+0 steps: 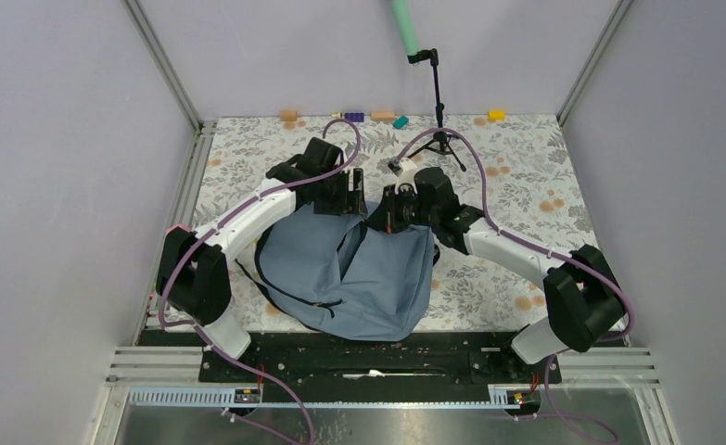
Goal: Pack the student bag
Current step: Zip the student bag at the center of the board.
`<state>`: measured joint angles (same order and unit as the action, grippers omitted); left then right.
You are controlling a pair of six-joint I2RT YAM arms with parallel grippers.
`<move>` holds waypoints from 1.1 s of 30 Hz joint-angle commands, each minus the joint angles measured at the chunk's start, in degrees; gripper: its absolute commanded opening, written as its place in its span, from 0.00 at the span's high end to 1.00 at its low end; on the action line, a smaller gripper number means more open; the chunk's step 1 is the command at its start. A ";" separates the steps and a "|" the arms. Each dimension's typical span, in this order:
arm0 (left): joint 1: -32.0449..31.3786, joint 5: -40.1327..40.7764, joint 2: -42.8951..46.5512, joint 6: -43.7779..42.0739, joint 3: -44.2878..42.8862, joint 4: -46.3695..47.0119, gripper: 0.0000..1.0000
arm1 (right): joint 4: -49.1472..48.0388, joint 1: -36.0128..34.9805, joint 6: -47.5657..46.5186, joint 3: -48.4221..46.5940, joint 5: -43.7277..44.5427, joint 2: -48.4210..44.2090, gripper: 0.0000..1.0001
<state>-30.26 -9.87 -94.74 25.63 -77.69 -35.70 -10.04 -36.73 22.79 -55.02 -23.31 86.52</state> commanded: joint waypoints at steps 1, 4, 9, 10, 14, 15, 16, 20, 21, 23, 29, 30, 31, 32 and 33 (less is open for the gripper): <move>0.20 -2.95 0.69 1.63 -0.88 4.71 0.29 | -2.03 -1.56 0.25 -0.39 -0.32 -2.82 1.00; 0.20 -4.52 1.07 2.32 -0.38 6.37 0.28 | -2.26 -1.93 0.31 -0.35 0.08 -2.68 1.00; 0.20 -7.00 -0.68 2.39 0.07 6.53 0.29 | -2.84 -2.41 0.55 -0.18 0.63 -2.62 1.00; 0.21 -7.61 -1.31 2.41 0.35 6.57 0.32 | -3.02 -2.46 0.59 -0.19 0.68 -2.62 1.00; 0.04 -9.56 -2.07 2.50 1.06 7.32 0.62 | -3.18 -2.58 0.69 -0.47 1.31 -2.25 1.00; 0.03 -9.63 -1.91 2.56 1.35 7.70 0.71 | -3.17 -2.61 0.74 -0.57 1.39 -2.21 1.00; 0.03 -9.46 -1.72 2.63 1.58 8.05 0.79 | -3.06 -2.67 0.79 -0.69 1.53 -2.10 1.00; 0.11 -9.85 -1.74 4.06 1.95 9.78 1.00 | -0.87 -3.08 -0.03 -1.43 3.32 -2.56 1.00; 0.11 -10.10 -1.90 4.56 1.91 10.40 1.00 | -0.36 -3.18 -0.20 -1.61 4.01 -2.65 1.00; 0.11 -10.08 -1.95 5.73 1.91 11.48 1.00 | 1.28 -3.60 -0.44 -2.48 5.99 -2.83 1.00; 1.34 -7.82 -0.67 10.63 2.99 16.33 1.00 | 6.43 -7.83 -2.49 -5.48 12.24 -3.69 1.00; 1.65 -7.50 -0.49 11.27 3.20 17.23 1.00 | 6.33 -8.75 -2.26 -5.45 12.72 -4.11 1.00; 1.89 -7.17 -0.41 11.83 3.51 17.97 1.00 | 6.35 -9.68 -2.08 -5.49 13.27 -4.47 1.00; 2.25 -6.79 -0.32 12.22 3.71 18.70 1.00 | 6.35 -10.67 -1.95 -5.57 13.84 -4.90 1.00; 2.49 -6.36 -0.28 12.63 3.95 19.41 1.00 | 6.48 -11.67 -1.76 -5.66 14.38 -5.21 1.00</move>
<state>-28.99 -17.04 -96.51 34.37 -74.15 -27.16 -3.33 -43.97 20.93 -57.45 -9.82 85.71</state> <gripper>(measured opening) 0.014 0.021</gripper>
